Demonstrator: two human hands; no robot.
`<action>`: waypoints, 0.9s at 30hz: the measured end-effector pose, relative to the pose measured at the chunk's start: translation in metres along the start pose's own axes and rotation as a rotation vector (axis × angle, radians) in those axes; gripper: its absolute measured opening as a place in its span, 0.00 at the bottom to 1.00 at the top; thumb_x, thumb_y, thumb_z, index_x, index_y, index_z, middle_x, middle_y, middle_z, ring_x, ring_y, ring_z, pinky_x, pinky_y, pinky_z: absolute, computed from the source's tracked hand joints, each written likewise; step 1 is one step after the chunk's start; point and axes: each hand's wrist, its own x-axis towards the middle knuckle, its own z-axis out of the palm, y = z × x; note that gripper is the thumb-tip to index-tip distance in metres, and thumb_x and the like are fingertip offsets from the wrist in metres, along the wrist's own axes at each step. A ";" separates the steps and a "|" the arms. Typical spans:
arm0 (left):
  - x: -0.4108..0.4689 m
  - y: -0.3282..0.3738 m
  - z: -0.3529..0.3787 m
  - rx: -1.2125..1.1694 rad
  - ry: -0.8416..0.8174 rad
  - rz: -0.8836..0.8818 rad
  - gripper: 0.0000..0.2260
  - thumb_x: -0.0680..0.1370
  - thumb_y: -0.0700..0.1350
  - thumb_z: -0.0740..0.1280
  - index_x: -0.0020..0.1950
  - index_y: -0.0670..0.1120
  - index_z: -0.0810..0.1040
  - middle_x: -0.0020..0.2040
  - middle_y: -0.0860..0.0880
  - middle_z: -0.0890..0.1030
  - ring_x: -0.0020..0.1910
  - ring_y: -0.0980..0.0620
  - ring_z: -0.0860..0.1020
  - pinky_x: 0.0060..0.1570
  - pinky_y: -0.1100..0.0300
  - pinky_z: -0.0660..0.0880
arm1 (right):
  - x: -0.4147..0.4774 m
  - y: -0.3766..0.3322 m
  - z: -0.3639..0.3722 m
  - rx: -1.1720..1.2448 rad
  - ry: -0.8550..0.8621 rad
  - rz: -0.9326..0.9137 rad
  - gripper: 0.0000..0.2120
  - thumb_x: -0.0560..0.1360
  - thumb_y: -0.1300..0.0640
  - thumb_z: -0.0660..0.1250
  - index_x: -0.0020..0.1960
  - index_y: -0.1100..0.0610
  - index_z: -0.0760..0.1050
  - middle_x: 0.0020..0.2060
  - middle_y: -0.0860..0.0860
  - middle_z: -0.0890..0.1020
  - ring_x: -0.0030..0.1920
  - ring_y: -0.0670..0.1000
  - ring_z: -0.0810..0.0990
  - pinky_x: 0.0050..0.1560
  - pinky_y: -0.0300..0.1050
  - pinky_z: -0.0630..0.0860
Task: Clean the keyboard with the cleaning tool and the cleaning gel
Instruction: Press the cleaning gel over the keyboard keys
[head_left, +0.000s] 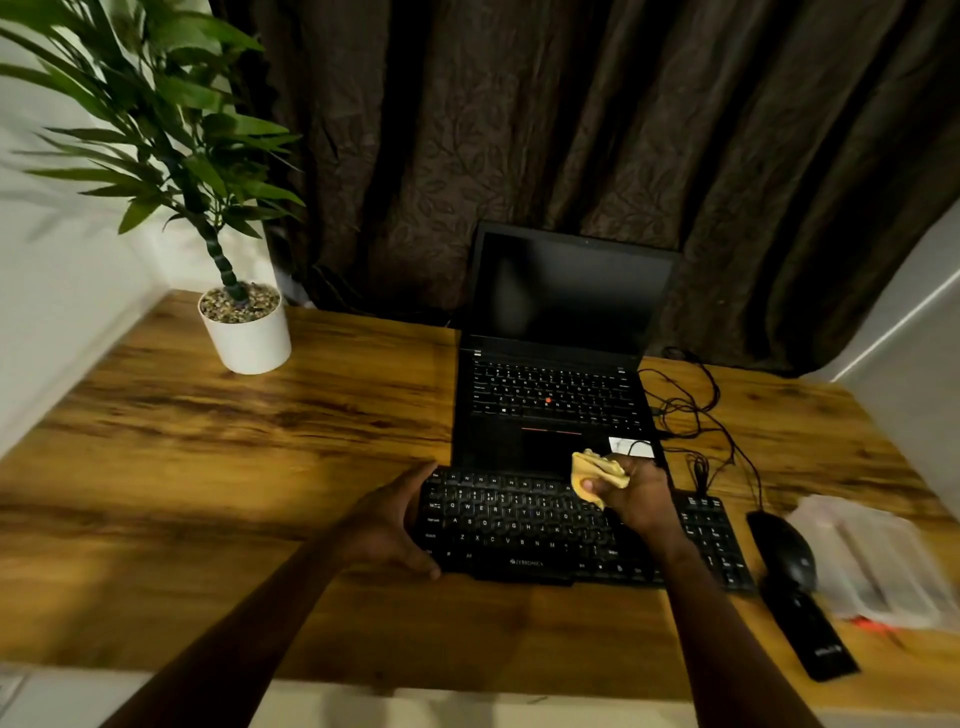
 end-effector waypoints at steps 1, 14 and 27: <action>0.000 0.001 0.000 0.001 0.000 0.001 0.67 0.48 0.62 0.81 0.80 0.58 0.48 0.80 0.56 0.54 0.73 0.61 0.53 0.70 0.66 0.56 | 0.001 0.003 -0.004 -0.003 -0.014 0.004 0.08 0.69 0.62 0.77 0.47 0.59 0.81 0.36 0.50 0.82 0.36 0.49 0.80 0.31 0.28 0.72; 0.004 -0.008 0.000 0.001 -0.020 -0.018 0.69 0.45 0.66 0.81 0.80 0.60 0.49 0.79 0.56 0.56 0.77 0.55 0.56 0.74 0.57 0.60 | -0.008 0.012 -0.013 -0.039 0.079 0.058 0.13 0.70 0.61 0.77 0.52 0.64 0.80 0.43 0.56 0.83 0.39 0.47 0.80 0.31 0.27 0.72; 0.005 -0.009 0.001 0.020 0.017 0.008 0.63 0.50 0.63 0.80 0.79 0.63 0.48 0.80 0.54 0.56 0.78 0.52 0.56 0.76 0.50 0.58 | -0.015 0.014 -0.021 0.010 0.042 0.020 0.12 0.69 0.62 0.77 0.51 0.60 0.81 0.40 0.50 0.83 0.42 0.53 0.83 0.34 0.38 0.78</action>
